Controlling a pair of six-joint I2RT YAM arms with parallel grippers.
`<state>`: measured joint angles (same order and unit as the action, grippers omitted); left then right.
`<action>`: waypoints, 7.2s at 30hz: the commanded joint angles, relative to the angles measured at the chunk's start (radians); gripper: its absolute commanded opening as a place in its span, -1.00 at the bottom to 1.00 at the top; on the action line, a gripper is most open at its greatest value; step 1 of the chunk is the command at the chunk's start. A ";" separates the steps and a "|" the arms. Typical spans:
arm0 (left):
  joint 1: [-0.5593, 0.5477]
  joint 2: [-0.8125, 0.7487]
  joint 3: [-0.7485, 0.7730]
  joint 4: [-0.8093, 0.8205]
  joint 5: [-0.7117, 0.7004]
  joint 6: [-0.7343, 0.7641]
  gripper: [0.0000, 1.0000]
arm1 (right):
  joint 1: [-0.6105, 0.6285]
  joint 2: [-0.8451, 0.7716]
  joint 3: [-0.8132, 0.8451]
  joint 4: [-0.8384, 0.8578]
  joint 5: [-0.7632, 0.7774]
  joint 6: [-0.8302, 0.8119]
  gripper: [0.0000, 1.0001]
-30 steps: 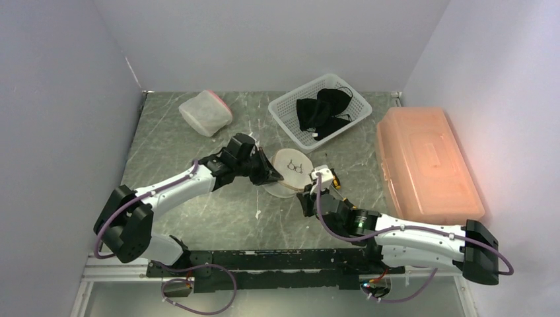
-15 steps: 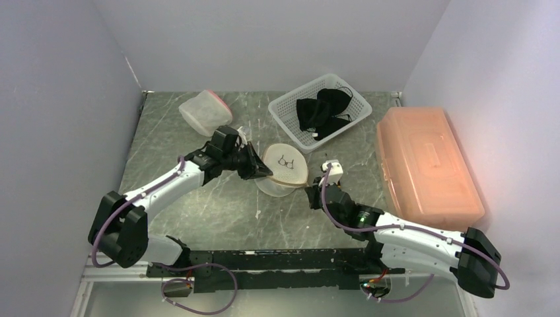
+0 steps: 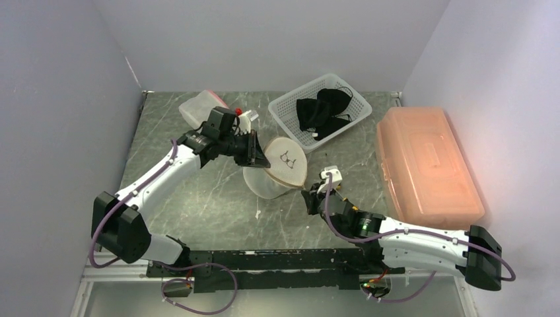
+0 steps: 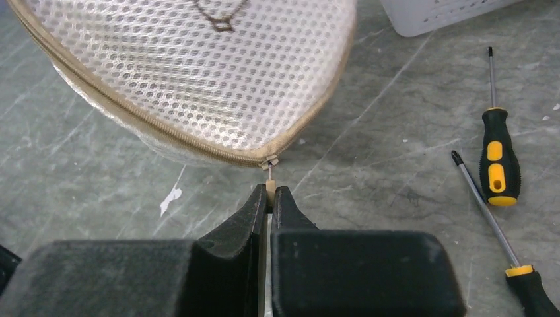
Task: Unzip the laundry bag and remove the bra
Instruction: Unzip the laundry bag at the center of the board.
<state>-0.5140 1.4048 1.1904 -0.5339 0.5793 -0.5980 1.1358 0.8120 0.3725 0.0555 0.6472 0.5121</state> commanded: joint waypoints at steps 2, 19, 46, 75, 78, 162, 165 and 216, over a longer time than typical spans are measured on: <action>0.017 0.039 0.053 -0.082 -0.050 0.083 0.08 | 0.028 0.053 -0.004 0.023 0.079 0.021 -1.00; -0.225 -0.398 -0.271 -0.085 -0.533 -0.638 0.88 | 0.033 0.140 0.057 0.058 0.026 0.006 -1.00; -0.393 -0.018 -0.187 0.124 -0.656 -0.813 -0.02 | 0.121 0.139 0.063 0.120 -0.045 -0.083 -1.00; -0.127 -0.138 -0.197 0.053 -0.426 -0.358 -0.95 | 0.112 0.037 0.005 -0.008 0.158 -0.030 -1.00; -0.121 -0.123 -0.183 0.035 -0.412 -0.316 -0.95 | 0.108 0.034 0.011 -0.017 0.193 -0.018 -1.00; -0.160 0.078 -0.126 0.087 -0.381 -0.511 -0.95 | 0.038 0.222 0.368 -0.387 -0.087 0.136 -1.00; -0.155 0.080 -0.126 0.087 -0.381 -0.511 -0.94 | 0.032 0.205 0.342 -0.386 -0.088 0.144 -1.00; -0.043 0.113 0.021 0.103 -0.147 -0.054 0.75 | -0.213 -0.152 0.016 -0.124 -0.302 0.179 0.74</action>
<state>-0.5766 1.4704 1.1759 -0.4808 0.3195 -0.6834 0.9272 0.6785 0.4007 -0.1108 0.3573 0.6827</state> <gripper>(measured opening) 0.881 0.869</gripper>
